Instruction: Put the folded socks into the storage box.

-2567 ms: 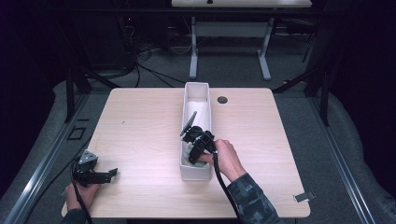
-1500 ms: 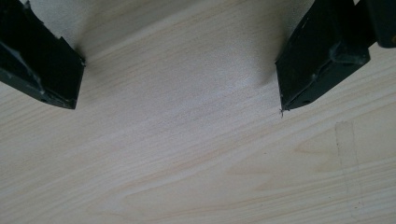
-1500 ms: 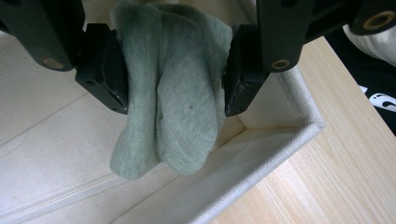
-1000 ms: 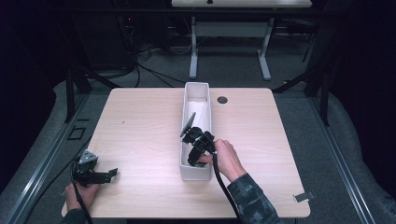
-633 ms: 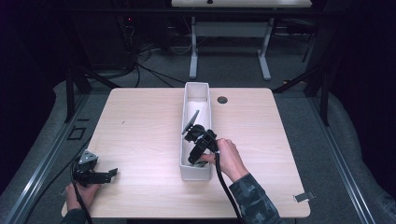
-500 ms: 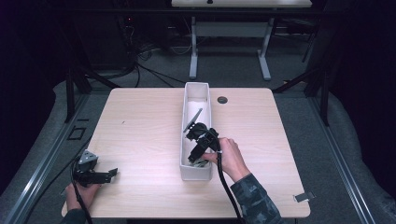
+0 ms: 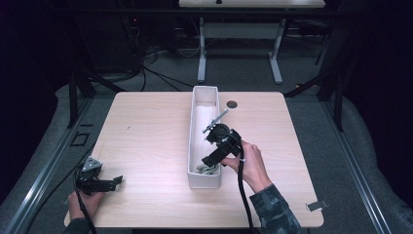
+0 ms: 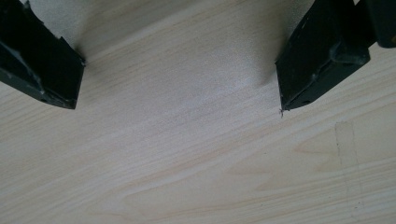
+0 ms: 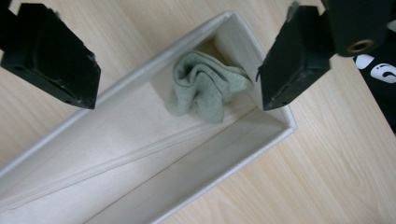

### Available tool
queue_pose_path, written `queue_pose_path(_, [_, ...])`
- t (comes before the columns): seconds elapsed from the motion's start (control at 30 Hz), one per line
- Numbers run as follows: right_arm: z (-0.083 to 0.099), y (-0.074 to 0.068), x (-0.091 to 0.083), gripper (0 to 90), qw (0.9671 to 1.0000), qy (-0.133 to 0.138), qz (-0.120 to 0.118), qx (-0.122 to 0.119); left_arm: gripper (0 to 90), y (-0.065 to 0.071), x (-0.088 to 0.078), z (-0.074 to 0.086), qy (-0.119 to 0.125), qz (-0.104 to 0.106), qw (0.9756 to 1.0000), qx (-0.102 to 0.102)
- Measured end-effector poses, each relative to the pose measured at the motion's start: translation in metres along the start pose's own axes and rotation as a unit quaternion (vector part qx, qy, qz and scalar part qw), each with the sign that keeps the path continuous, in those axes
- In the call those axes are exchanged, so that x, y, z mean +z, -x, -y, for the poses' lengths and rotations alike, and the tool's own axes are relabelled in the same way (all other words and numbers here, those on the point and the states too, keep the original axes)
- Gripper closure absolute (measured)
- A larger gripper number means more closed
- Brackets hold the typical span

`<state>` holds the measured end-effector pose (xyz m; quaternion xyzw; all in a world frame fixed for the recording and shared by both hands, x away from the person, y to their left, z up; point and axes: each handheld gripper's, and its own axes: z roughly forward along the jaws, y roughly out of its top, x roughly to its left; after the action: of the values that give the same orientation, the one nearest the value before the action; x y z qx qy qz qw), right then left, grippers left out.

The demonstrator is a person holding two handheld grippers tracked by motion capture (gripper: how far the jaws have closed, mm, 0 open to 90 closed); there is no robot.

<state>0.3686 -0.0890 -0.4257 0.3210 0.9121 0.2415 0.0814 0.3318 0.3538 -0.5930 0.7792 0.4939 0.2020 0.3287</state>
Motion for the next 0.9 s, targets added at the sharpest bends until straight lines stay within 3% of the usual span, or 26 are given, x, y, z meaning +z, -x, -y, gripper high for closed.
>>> queue_pose_path(0.53, [0.039,0.02,-0.033,2.5,0.9962,0.071,0.043,0.027,0.7,0.0,0.0,0.0,0.001,0.001,1.0,-0.001])
queue_pose_path(0.9, [0.081,0.034,-0.038,0.0,0.9916,0.078,0.081,0.065,0.7,0.0,0.0,0.0,0.001,0.001,1.0,-0.001])
